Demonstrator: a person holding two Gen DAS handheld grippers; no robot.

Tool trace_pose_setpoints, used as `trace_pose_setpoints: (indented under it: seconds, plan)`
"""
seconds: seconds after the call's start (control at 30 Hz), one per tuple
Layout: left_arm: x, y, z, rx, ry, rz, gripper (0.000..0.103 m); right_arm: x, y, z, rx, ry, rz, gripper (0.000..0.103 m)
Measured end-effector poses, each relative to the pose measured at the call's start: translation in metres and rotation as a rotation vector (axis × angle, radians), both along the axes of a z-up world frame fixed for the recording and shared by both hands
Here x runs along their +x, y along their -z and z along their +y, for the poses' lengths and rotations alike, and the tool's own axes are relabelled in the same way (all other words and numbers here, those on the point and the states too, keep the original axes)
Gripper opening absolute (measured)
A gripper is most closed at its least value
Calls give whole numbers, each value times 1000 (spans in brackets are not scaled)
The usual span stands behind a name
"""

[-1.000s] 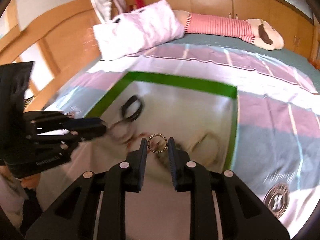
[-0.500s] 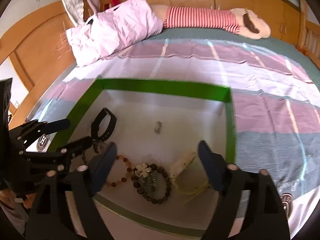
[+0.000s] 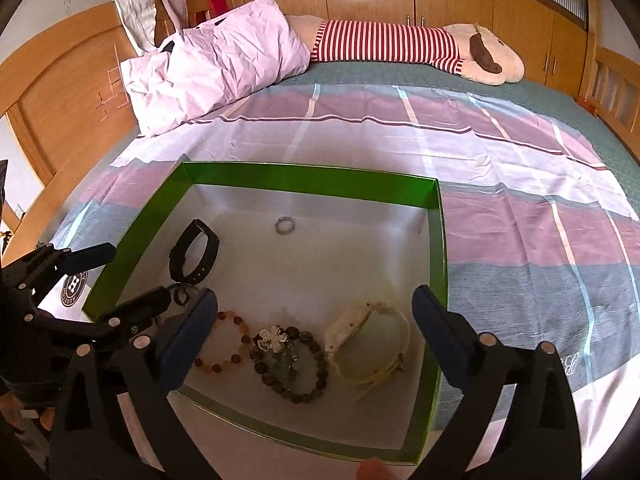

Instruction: Organize jewelry

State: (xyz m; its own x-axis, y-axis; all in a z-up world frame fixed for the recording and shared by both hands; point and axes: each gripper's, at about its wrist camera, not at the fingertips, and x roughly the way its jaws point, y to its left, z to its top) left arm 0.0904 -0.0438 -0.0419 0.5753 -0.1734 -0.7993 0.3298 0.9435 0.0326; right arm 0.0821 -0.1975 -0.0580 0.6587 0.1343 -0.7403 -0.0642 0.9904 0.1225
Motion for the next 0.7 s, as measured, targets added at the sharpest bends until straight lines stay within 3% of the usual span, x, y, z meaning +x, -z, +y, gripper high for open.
trace_pose_setpoints:
  seconds: [0.7]
  plan:
    - [1,5,-1,24,-6,8,87,-1,1,3,-22,-6,3,98]
